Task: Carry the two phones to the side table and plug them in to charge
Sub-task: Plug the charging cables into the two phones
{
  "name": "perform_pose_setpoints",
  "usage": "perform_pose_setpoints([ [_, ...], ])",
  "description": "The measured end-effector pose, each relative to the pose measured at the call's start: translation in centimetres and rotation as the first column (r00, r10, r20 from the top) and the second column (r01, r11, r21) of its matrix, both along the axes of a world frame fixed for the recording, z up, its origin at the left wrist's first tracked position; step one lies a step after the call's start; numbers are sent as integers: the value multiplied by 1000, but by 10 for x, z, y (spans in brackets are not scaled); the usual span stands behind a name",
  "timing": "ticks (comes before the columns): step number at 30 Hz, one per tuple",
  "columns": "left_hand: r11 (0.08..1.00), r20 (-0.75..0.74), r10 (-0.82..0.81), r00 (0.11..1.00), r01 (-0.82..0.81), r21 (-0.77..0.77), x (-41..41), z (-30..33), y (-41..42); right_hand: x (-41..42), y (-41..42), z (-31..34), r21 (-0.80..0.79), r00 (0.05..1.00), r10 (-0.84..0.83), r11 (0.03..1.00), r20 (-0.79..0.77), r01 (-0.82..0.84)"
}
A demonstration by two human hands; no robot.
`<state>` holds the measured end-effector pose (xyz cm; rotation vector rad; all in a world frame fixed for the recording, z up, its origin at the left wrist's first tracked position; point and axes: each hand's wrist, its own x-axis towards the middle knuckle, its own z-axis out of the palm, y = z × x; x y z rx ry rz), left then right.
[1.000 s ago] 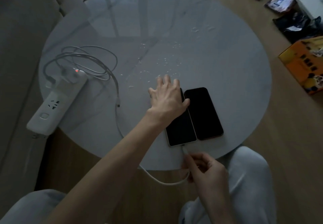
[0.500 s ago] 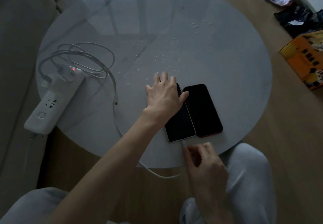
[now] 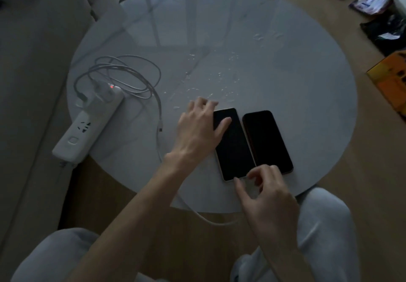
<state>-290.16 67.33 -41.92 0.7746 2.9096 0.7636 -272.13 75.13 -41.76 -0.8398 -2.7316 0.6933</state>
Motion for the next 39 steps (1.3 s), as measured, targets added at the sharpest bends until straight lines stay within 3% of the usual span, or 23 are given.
perform_pose_setpoints([
  [4, 933, -34, 296, 955, -281, 224, -16, 7, -66, -56, -27, 12, -154, 979, 171, 970, -110, -187],
  [9, 855, 108, 456, 883, -469, 224, -32, 4, -112, -156, -66, 9, -411, 945, 328, 862, 6, -296],
  [13, 819, 311, 416, 855, -500, 280, -39, -7, -118, -196, -75, -3, -439, 946, 314, 863, 79, -249],
  [17, 821, 369, 365, 855, -482, 305, -36, -10, -115, -202, -69, -5, -369, 954, 289, 898, 84, -239],
  [21, 807, 452, 290, 844, -469, 358, -34, -7, -109, -193, -58, 1, -259, 958, 286, 925, -9, -278],
  [27, 771, 532, 143, 835, -431, 469, -28, 4, -97, -166, -50, 12, -241, 956, 237, 931, -172, -274],
  [31, 820, 543, 156, 825, -415, 394, -31, 5, -93, -141, -55, 15, -295, 950, 242, 910, -197, -293],
  [39, 720, 580, 259, 772, -555, 417, -36, 6, -91, -58, -10, 9, -455, 974, 218, 863, -61, -221],
])
